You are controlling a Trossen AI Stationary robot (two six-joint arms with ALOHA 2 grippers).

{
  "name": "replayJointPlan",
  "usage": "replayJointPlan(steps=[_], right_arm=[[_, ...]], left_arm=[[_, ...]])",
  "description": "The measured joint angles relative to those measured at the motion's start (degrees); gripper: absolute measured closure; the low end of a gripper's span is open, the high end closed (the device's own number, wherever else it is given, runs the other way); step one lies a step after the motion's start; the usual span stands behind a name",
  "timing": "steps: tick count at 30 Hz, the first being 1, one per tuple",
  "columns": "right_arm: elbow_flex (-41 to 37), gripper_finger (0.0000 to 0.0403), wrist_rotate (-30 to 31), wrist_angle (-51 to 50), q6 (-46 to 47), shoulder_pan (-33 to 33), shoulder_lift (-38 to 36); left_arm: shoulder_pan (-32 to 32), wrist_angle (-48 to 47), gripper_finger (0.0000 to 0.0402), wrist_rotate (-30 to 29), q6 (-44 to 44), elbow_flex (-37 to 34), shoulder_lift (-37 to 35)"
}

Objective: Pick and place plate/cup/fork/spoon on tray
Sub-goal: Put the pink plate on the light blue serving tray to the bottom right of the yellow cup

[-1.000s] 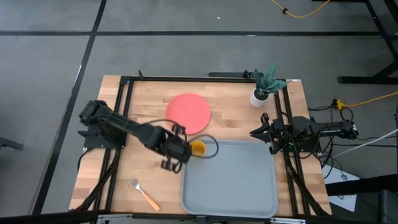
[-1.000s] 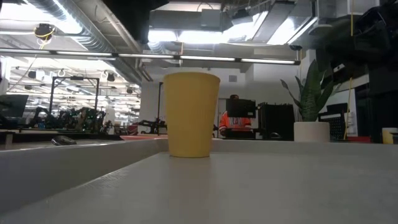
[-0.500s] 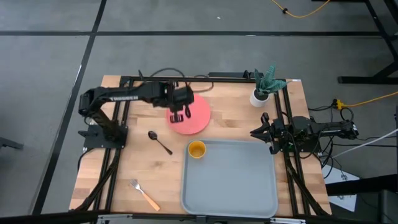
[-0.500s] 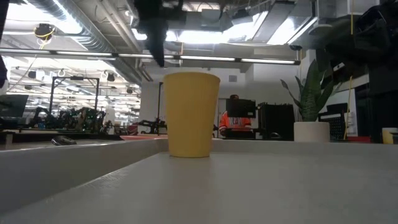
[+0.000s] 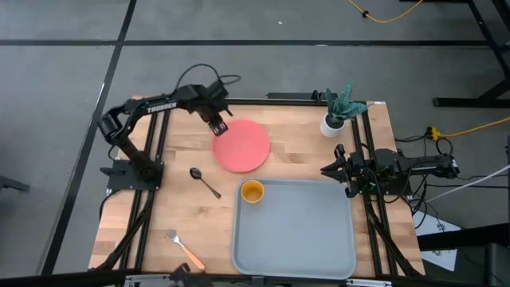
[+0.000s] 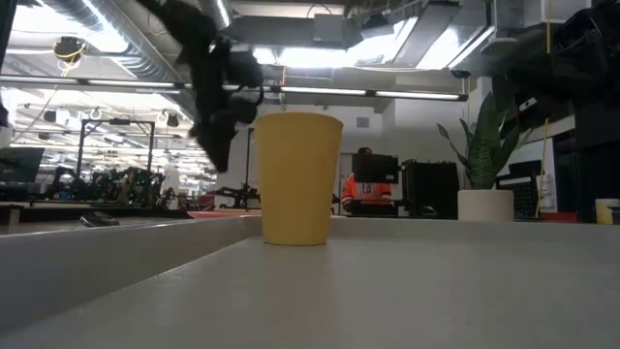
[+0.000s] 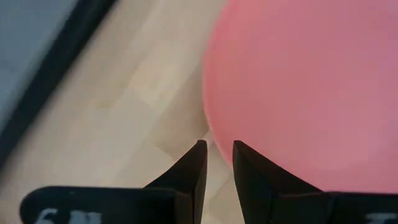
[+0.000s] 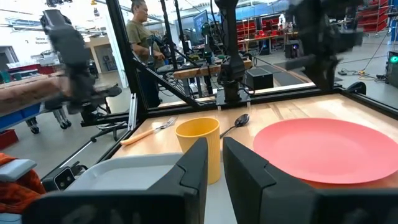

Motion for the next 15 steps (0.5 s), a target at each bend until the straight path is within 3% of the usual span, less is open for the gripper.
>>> replayJointPlan(steps=[4,15], right_arm=[[0.0,0.0347,0.0,0.0,0.0,0.0,0.0],[0.0,0.0347,0.0,0.0,-0.1,0.0,0.0]], left_arm=[[6.4,7.2,0.0332,9.2,-5.2,-6.1,0.0],[7.2,14.7,0.0332,16.6,-8.8,-12.9,0.0]])
